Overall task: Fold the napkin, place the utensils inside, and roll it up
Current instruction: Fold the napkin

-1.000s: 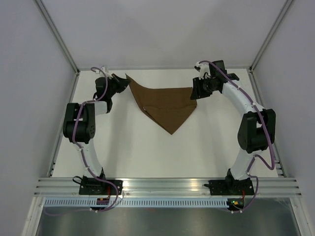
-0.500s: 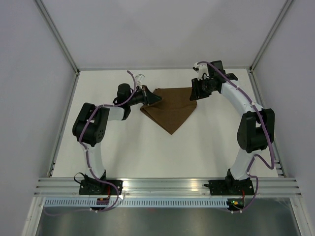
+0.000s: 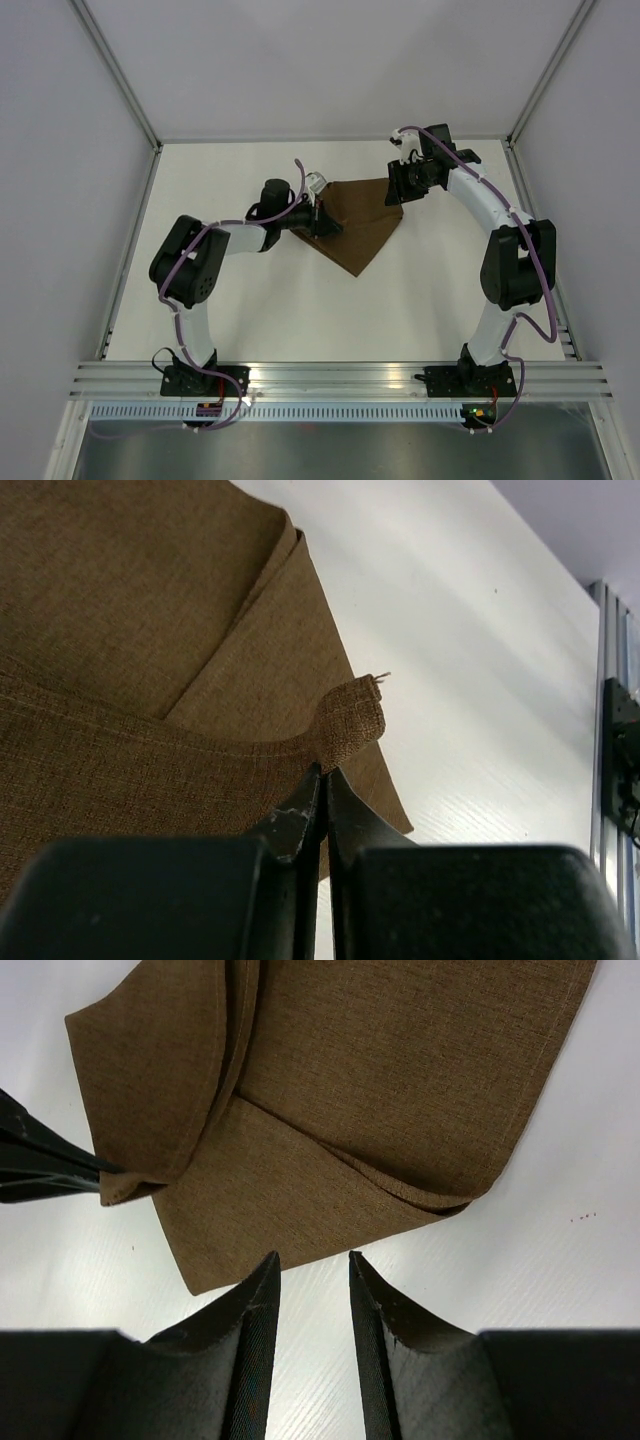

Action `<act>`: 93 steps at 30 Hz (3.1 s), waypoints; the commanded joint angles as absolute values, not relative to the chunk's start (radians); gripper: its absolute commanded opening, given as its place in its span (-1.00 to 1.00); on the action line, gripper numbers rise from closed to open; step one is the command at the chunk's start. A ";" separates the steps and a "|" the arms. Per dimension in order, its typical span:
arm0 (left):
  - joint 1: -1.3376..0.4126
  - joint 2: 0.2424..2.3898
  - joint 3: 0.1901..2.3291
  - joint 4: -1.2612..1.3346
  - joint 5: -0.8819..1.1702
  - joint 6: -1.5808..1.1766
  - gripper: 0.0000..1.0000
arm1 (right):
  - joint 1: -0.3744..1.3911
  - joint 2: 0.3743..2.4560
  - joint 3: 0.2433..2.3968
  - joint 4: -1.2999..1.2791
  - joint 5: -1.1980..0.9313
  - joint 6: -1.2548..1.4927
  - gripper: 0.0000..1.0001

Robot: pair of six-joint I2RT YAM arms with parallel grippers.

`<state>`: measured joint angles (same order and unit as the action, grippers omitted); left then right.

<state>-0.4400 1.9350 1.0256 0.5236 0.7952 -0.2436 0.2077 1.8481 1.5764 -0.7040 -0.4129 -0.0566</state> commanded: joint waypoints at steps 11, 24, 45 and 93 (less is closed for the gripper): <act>-0.566 1.871 0.968 0.397 0.643 -0.028 -0.87 | 0.224 1.876 1.615 -0.713 -0.383 -0.060 -0.21; -0.698 1.861 0.971 0.357 0.474 0.023 -0.25 | 0.241 1.896 1.620 -0.716 -0.364 -0.067 -0.21; -0.726 1.731 1.032 0.399 0.192 -0.104 -0.06 | 0.239 1.901 1.606 -0.767 -0.299 -0.072 -0.22; -0.491 1.747 0.772 0.250 -0.057 -0.552 -0.84 | 0.233 2.184 1.641 -0.713 -0.140 -0.129 -0.39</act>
